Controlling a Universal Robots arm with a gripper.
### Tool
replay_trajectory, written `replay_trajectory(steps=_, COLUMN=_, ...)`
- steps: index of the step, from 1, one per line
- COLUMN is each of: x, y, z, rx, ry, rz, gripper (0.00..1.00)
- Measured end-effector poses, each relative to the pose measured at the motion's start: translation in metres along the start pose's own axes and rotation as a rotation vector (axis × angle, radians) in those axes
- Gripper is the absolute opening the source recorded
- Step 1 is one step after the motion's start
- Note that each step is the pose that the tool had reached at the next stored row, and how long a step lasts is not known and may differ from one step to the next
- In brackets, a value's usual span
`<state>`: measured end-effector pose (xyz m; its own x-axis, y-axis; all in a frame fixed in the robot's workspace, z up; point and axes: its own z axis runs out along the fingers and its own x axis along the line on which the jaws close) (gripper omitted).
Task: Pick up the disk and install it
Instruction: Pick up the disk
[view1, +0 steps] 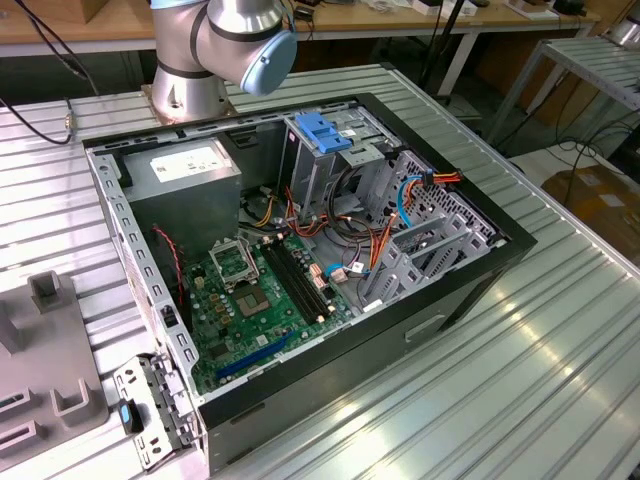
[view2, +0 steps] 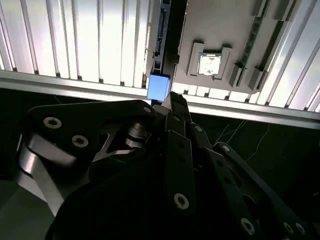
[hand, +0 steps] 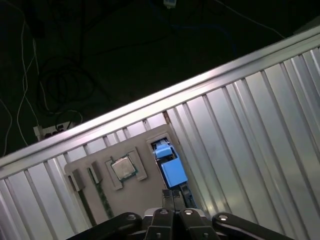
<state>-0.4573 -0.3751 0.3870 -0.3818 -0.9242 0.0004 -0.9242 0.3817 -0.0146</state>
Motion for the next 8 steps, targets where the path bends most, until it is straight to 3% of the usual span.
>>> replay_trajectory(steps=2, x=0.0000, y=0.0000, z=0.0000, rx=0.0000, ry=-0.0005, rz=-0.033, gripper=0.11)
replay_trajectory(steps=8, x=0.0000, y=0.0000, z=0.0000, rx=0.0000, ry=-0.0011, rz=-0.080, gripper=0.11)
